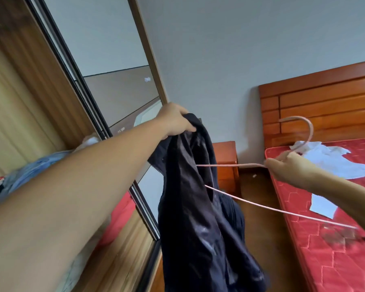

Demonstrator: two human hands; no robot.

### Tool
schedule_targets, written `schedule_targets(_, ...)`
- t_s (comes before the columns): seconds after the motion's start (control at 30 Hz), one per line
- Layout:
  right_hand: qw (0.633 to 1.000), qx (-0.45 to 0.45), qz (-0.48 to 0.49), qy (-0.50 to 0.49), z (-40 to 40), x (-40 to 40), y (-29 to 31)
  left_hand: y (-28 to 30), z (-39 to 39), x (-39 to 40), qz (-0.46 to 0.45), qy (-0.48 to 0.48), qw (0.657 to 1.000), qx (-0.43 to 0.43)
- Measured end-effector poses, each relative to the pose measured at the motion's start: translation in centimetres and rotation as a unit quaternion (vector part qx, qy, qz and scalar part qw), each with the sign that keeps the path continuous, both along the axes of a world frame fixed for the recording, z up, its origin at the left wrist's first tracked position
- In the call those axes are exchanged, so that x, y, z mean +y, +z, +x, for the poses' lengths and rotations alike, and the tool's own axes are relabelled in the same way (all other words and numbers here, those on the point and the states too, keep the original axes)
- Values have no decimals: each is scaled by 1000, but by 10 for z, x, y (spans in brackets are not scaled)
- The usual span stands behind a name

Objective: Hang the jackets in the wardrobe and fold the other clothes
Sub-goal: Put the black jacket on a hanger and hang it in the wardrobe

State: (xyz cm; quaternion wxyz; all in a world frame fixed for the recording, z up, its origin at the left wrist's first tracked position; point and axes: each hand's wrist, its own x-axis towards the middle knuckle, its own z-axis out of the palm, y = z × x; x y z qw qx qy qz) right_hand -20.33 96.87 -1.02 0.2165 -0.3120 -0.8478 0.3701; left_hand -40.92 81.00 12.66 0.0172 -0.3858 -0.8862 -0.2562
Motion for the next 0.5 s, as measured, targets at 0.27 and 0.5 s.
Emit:
schedule_targets(0.27, 996, 77, -13, 35, -30, -28, 34, 3, 23, -6, -50, -22, 998, 31)
schedule_targets(0.5, 989, 140, -49, 16, -47, -53, 33, 7, 20, -10, 19, -15, 1000, 1)
